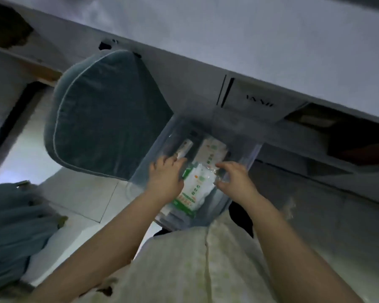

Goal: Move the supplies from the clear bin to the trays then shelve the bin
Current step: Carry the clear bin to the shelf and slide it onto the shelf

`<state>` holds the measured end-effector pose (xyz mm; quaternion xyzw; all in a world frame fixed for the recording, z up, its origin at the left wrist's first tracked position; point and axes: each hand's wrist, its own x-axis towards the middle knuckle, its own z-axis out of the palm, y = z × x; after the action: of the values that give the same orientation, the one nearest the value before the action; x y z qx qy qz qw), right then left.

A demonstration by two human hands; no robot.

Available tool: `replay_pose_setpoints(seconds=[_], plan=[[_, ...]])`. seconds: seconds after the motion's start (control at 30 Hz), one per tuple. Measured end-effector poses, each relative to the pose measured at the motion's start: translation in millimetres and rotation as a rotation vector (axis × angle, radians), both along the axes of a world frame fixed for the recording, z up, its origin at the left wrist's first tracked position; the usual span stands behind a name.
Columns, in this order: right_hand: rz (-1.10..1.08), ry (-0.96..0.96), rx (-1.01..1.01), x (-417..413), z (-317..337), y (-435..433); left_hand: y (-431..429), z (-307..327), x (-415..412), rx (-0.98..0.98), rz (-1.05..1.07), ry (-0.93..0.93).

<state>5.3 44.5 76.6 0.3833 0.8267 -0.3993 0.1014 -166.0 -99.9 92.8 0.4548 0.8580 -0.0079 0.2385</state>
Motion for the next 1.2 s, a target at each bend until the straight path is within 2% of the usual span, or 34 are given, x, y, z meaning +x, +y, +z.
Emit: replay_pose_setpoints(seconds=[0.1,0.3,0.5,0.7,0.73,0.87,0.93,1.0,1.1,1.2], plan=[[-0.111,0.014,-0.034,22.6,0.3,-34.9,-0.4,-1.3,-4.6,0.059,-0.083,-0.017],[-0.347,0.099,-0.143,44.2,-5.2,-66.7,-5.6,-4.6,13.5,0.023,-0.174,-0.147],[-0.683,0.228,-0.307,58.0,-28.2,-102.6,-33.5,-19.0,20.7,0.081,0.01,-0.191],[-1.137,0.209,-0.611,52.1,-63.6,-133.9,-51.1,-55.4,-54.9,-0.019,0.252,-0.144],[-1.2,0.188,-0.657,51.3,-70.6,-137.6,-51.6,-64.6,-71.8,-0.054,0.31,-0.219],[-1.415,0.171,-0.717,43.5,-96.6,-153.6,-53.9,-94.6,-130.7,-0.145,0.65,-0.803],[-1.477,0.145,-0.69,35.1,-105.4,-161.7,-54.3,-101.6,-146.9,-0.25,0.675,-0.996],[-1.546,0.131,-0.662,28.6,-108.5,-166.5,-52.8,-103.5,-151.2,-0.302,0.624,-1.05],[-1.618,0.179,-0.688,30.2,-91.6,-163.4,-50.0,-94.5,-146.1,-0.276,0.571,-1.036],[-1.664,0.3,-0.619,50.0,-60.0,-162.9,-45.4,-75.4,-126.6,-0.244,0.57,-1.187]])
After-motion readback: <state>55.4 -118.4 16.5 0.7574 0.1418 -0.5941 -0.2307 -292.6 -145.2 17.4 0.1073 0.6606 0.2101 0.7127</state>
